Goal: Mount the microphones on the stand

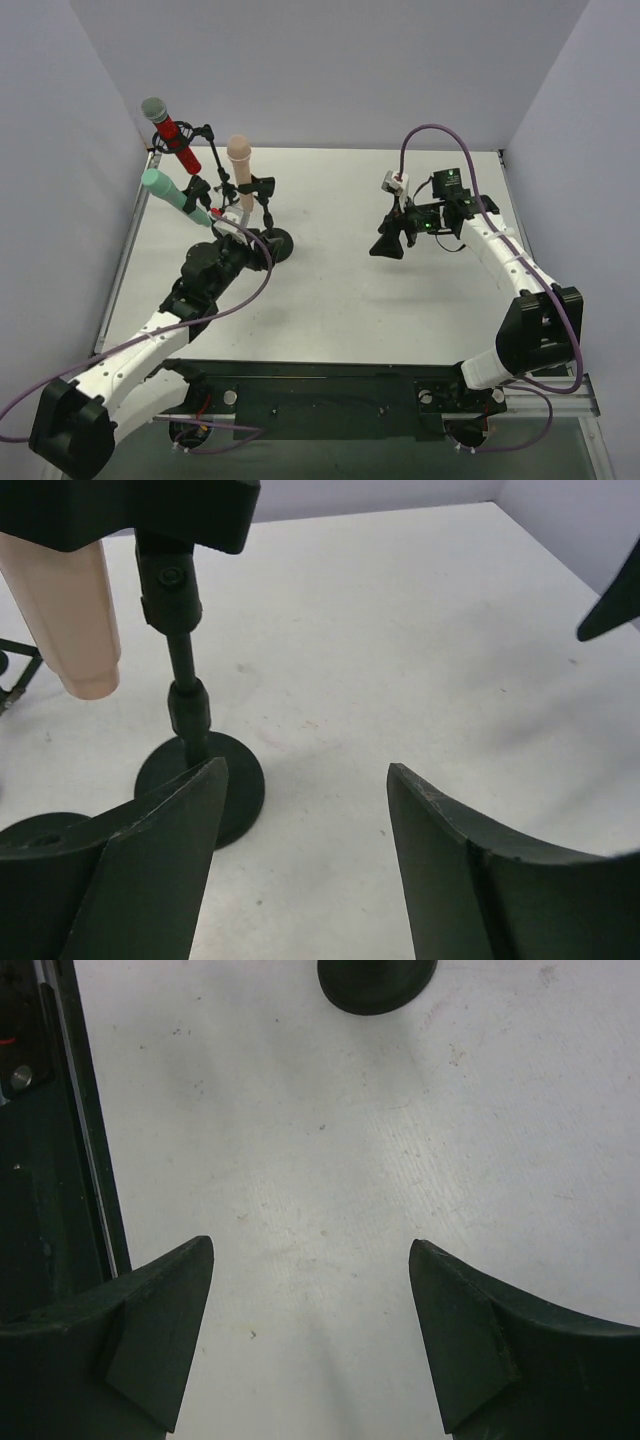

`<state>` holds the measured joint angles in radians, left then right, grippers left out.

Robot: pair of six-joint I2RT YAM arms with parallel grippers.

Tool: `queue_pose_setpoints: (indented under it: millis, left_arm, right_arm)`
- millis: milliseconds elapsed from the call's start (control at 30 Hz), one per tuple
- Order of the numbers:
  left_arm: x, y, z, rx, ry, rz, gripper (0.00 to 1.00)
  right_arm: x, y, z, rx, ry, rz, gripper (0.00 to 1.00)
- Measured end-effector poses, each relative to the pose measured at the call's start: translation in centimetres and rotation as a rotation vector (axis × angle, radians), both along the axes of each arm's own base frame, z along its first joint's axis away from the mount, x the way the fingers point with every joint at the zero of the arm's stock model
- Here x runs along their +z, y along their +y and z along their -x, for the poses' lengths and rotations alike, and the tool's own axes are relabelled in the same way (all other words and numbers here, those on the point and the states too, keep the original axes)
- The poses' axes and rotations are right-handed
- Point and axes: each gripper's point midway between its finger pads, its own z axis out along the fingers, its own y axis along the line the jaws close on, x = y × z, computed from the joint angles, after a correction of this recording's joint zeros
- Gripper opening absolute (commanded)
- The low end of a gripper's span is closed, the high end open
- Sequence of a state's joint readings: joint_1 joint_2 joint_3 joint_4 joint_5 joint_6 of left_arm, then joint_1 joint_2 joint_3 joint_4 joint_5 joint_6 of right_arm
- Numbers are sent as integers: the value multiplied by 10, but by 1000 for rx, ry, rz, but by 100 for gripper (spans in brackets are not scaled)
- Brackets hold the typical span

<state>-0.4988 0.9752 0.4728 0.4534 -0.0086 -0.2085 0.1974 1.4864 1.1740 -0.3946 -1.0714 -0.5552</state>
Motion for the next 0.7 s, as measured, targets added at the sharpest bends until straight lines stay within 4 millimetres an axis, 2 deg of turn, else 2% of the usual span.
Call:
queue_pose_setpoints:
  millis: [67,167,233,300,400,433,500,600,700]
  left_arm:
    - [10,-2,14,-43,41,-5,81]
    - [39,-5,32,-109,65,-12,87]
    - [60,-2,46,-138,59,-33,93]
    - [69,8,59,-129,52,-60,97]
    - [61,32,75,-64,64,-94,97]
    - [54,40,80,-42,71,-102,97]
    - [43,52,89,-3,80,-108,97]
    - [29,68,97,51,88,-111,97]
    - [27,78,100,92,81,-111,97]
  right_arm:
    - [1,-7,-1,-15,-9,49,74]
    - [3,-23,-1,-86,-20,135,75]
    - [13,-41,-2,-193,-18,173,75]
    - [33,-74,-9,-385,-8,164,75]
    - [62,-136,-19,-712,10,126,75]
    - [72,-164,-20,-857,10,119,76]
    - [83,-196,-14,-1041,-6,128,79]
    - [91,-220,8,-1255,-72,131,79]
    - [78,-238,34,-1442,-96,116,80]
